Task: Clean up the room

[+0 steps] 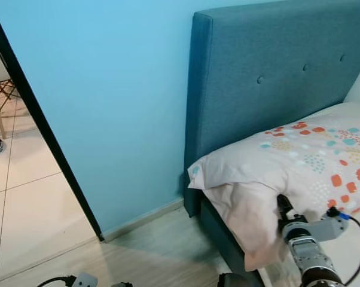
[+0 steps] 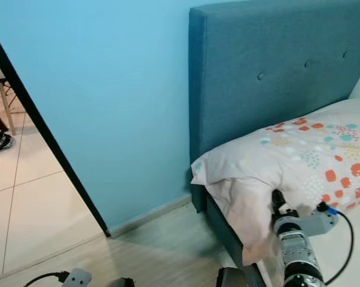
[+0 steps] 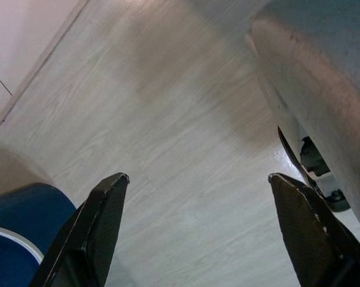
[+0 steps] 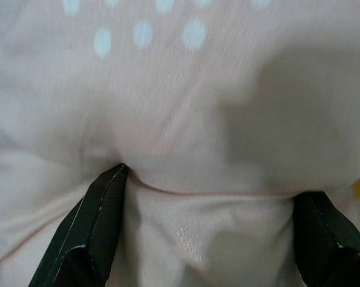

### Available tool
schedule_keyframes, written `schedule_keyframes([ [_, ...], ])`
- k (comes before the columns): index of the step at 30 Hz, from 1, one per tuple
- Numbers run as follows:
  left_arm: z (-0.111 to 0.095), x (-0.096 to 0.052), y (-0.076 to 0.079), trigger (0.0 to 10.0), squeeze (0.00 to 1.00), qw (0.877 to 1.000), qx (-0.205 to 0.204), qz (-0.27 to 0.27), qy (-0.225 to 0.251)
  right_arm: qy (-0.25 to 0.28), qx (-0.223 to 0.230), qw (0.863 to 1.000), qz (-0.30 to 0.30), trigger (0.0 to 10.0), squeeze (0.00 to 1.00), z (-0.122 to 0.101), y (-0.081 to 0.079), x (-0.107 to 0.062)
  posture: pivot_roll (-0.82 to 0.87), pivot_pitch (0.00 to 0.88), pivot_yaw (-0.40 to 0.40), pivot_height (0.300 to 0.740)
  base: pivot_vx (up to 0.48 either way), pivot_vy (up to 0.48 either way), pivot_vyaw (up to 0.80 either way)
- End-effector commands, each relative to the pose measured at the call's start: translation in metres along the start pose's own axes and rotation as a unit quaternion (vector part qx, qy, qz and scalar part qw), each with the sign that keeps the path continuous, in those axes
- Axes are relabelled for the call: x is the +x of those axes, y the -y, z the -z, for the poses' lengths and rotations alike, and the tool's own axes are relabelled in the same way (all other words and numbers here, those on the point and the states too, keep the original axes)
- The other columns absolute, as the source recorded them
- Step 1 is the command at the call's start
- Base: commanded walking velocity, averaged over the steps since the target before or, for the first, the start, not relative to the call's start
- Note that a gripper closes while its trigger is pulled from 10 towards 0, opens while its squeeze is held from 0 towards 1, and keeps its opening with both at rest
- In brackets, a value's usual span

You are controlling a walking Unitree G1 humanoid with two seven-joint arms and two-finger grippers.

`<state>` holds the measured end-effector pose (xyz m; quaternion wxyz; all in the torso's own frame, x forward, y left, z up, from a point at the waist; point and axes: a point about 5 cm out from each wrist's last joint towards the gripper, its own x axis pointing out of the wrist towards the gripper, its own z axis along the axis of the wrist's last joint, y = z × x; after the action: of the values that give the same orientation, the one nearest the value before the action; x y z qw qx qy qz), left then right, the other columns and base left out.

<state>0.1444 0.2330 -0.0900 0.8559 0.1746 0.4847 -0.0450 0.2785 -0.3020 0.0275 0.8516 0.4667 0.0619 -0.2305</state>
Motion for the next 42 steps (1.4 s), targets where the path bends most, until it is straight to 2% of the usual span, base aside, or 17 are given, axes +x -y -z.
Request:
schedule_keyframes([
  [1,0.006,-0.001,0.003,10.0,0.00,1.000,0.005,0.007,-0.011,0.030,-0.006,0.999,0.035,10.0,0.00,-0.014,0.014,-0.004,0.04,0.067,-0.019,0.575,0.000,0.000,0.00],
  [5,0.004,0.000,0.005,10.0,0.00,1.000,0.005,0.010,-0.008,0.062,-0.009,0.997,0.051,10.0,0.00,-0.034,0.022,-0.006,0.04,0.064,-0.018,0.575,0.000,0.000,0.00],
  [6,0.001,0.000,0.006,10.0,0.00,1.000,0.006,0.012,-0.007,0.066,-0.031,0.996,0.050,10.0,0.00,-0.043,0.022,-0.007,0.03,0.058,-0.016,0.575,0.000,0.000,0.00],
  [8,0.001,0.001,0.006,10.0,0.00,1.000,0.006,0.012,-0.006,0.062,-0.041,0.996,0.049,10.0,0.00,-0.044,0.022,-0.007,0.02,0.051,-0.017,0.575,0.000,0.000,0.00],
  [11,-0.003,0.001,0.007,10.0,0.00,1.000,0.005,0.014,-0.004,0.014,-0.121,0.989,0.086,10.0,0.00,-0.037,0.026,-0.006,0.02,0.042,-0.023,0.575,0.000,0.000,0.00],
  [14,-0.003,0.002,0.007,10.0,0.00,1.000,0.003,0.015,-0.003,0.001,-0.145,0.983,0.108,10.0,0.00,-0.035,0.030,-0.007,0.02,0.038,-0.025,0.575,0.000,0.000,0.00],
  [15,-0.004,0.002,0.008,10.0,0.00,1.000,0.000,0.020,-0.004,-0.015,-0.166,0.977,0.137,10.0,0.00,-0.034,0.035,-0.009,0.02,0.039,-0.026,0.575,0.000,0.000,0.00],
  [19,-0.002,0.002,0.012,10.0,0.00,0.999,0.005,0.030,-0.008,-0.044,-0.172,0.972,0.155,10.0,0.00,-0.032,0.040,-0.011,0.01,0.034,-0.026,0.575,0.000,0.000,0.00],
  [24,0.001,0.001,0.013,10.0,0.00,0.999,0.011,0.033,-0.013,-0.041,-0.171,0.972,0.157,10.0,0.00,-0.036,0.040,-0.011,0.01,0.033,-0.026,0.575,0.000,0.000,0.00],
  [26,0.002,0.001,0.013,10.0,0.00,0.999,0.013,0.034,-0.017,-0.029,-0.163,0.975,0.150,10.0,0.00,-0.042,0.036,-0.010,0.00,0.033,-0.026,0.575,0.000,0.000,0.00],
  [30,0.008,0.000,0.013,10.0,0.00,0.999,0.017,0.036,-0.026,-0.006,-0.158,0.980,0.120,10.0,0.00,-0.057,0.019,-0.008,0.00,0.031,-0.024,0.575,0.000,0.000,0.00],
  [35,0.011,-0.001,0.013,10.0,0.00,0.998,0.027,0.044,-0.034,0.073,-0.188,0.969,0.143,10.0,0.00,-0.095,-0.003,-0.016,-0.02,0.033,-0.019,0.575,0.000,0.000,0.00],
  [37,0.011,-0.001,0.013,10.0,0.00,0.998,0.029,0.044,-0.034,0.081,-0.190,0.968,0.140,10.0,0.00,-0.099,-0.006,-0.017,-0.02,0.033,-0.019,0.575,0.000,0.000,0.00],
  [39,0.011,-0.001,0.013,10.0,0.00,0.998,0.029,0.042,-0.036,0.114,-0.206,0.968,0.086,10.0,0.00,-0.110,-0.032,-0.016,-0.03,0.030,-0.014,0.575,0.000,0.000,0.00],
  [40,0.011,-0.001,0.013,10.0,0.00,0.998,0.029,0.042,-0.036,0.114,-0.206,0.968,0.086,10.0,0.00,-0.110,-0.032,-0.016,-0.03,0.030,-0.014,0.575,0.000,0.000,0.00],
  [41,0.011,-0.001,0.013,10.0,0.00,0.998,0.028,0.041,-0.036,0.128,-0.211,0.967,0.060,10.0,0.00,-0.113,-0.043,-0.016,-0.03,0.030,-0.014,0.575,0.000,0.000,0.00],
  [42,0.011,-0.001,0.013,10.0,0.00,0.998,0.028,0.041,-0.036,0.128,-0.211,0.967,0.060,10.0,0.00,-0.113,-0.043,-0.016,-0.03,0.030,-0.014,0.575,0.000,0.000,0.00],
])
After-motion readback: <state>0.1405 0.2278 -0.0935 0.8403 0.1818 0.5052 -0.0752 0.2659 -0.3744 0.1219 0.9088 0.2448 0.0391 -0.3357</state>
